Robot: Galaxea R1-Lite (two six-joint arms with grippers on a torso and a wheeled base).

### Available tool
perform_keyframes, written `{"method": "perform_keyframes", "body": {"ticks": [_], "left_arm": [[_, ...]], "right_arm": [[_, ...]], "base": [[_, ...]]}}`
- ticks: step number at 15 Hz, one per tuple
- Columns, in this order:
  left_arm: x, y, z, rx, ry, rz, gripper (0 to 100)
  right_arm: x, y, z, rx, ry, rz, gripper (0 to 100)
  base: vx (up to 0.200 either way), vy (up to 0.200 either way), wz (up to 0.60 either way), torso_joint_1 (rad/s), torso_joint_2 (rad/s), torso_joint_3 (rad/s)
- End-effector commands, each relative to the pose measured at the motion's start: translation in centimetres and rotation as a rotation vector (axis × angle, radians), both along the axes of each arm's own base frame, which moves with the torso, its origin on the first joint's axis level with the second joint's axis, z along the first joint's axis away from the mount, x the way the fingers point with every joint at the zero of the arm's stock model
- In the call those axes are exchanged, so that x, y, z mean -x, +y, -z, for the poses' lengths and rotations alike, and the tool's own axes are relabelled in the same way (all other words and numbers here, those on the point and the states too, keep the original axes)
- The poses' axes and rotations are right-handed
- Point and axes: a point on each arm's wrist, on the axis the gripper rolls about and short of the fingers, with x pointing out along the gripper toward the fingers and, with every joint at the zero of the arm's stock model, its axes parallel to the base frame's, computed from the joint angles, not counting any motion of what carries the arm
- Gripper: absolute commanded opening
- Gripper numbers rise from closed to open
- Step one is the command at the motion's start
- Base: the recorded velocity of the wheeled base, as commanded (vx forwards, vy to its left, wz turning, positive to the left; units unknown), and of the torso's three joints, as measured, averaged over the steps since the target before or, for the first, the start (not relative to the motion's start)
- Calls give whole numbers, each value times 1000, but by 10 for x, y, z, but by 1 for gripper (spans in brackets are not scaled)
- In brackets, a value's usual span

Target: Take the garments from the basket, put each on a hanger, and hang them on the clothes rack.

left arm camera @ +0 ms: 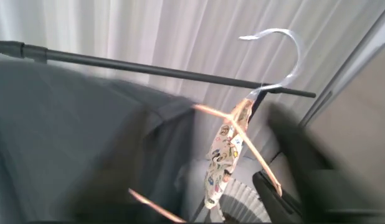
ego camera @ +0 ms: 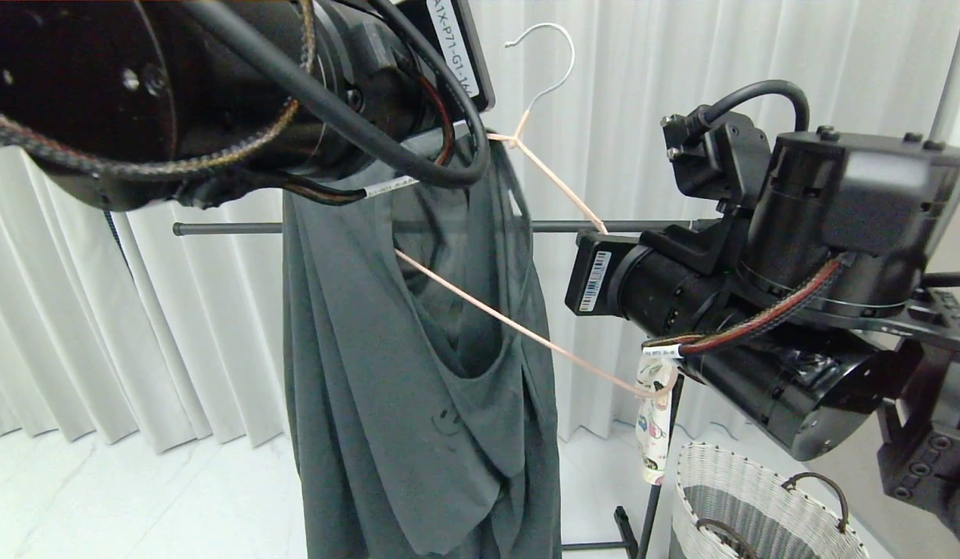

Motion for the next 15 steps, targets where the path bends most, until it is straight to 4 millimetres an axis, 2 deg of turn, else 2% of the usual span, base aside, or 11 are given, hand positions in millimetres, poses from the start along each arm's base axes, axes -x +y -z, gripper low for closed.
{"method": "perform_keyframes", "body": {"ticks": [1, 4, 8, 12, 15], "left_arm": [[0, 2, -2, 5, -4, -5, 100], [4, 6, -6, 16, -13, -5, 100], [7, 12, -8, 19, -18, -11, 100], [26, 46, 0, -45, -9, 36, 100], [43, 75, 10, -112, -12, 118, 100]], "right_arm": [[-1, -1, -3, 10, -30, 2, 0], [-5, -3, -5, 26, -66, 19, 0], [-10, -18, 10, 101, -148, 37, 0], [-11, -48, 18, 186, -198, 32, 0], [-13, -56, 15, 185, -231, 59, 0]], "base": [[0, 0, 0, 0, 0, 0], [0, 0, 0, 0, 0, 0], [0, 0, 0, 0, 0, 0], [0, 0, 0, 0, 0, 0], [0, 0, 0, 0, 0, 0]]}}
